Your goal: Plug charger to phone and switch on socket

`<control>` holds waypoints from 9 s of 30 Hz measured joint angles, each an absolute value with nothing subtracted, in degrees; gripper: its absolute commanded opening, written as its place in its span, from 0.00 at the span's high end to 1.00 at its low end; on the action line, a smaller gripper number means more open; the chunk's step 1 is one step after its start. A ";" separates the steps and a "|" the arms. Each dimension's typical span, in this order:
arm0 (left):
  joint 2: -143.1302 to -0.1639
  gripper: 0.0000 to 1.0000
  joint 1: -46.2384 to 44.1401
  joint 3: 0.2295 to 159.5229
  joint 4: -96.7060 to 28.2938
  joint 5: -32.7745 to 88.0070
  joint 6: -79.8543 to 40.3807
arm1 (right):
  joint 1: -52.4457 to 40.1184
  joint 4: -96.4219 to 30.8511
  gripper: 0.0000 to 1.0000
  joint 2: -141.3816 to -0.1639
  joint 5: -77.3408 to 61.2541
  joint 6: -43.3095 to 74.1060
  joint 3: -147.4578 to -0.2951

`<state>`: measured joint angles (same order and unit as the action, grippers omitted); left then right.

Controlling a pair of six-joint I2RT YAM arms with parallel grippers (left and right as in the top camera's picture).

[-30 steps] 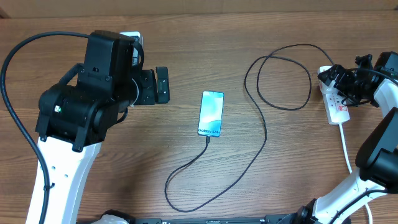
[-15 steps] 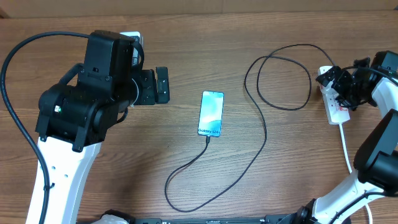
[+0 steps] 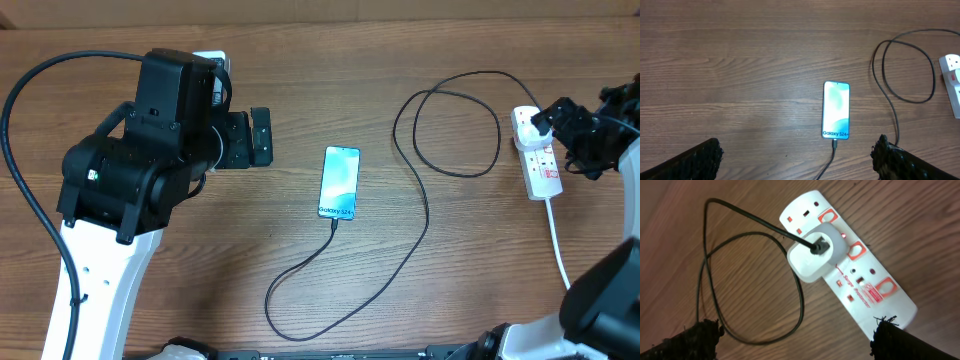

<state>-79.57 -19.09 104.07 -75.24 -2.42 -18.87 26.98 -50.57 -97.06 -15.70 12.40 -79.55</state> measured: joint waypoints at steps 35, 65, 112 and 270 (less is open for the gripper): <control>-79.57 0.00 -19.09 104.07 -75.24 -2.42 -18.87 | 26.96 -61.58 0.00 -70.89 -8.73 14.59 -79.53; -79.57 0.01 -19.09 104.07 -75.24 -2.42 -18.85 | 26.96 -61.58 0.00 -70.89 -8.71 14.61 -79.53; -29.87 0.01 -10.31 35.70 -7.03 -1.39 -14.50 | 26.96 -61.58 0.00 -70.94 -8.56 14.76 -79.46; -0.75 0.00 -0.27 0.47 -4.36 1.48 -5.93 | 26.96 -61.60 0.00 -71.00 -8.56 14.79 -79.46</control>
<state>-0.75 -0.27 0.47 -4.36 1.48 -5.93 26.96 -61.60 -71.00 -8.56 14.79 -79.46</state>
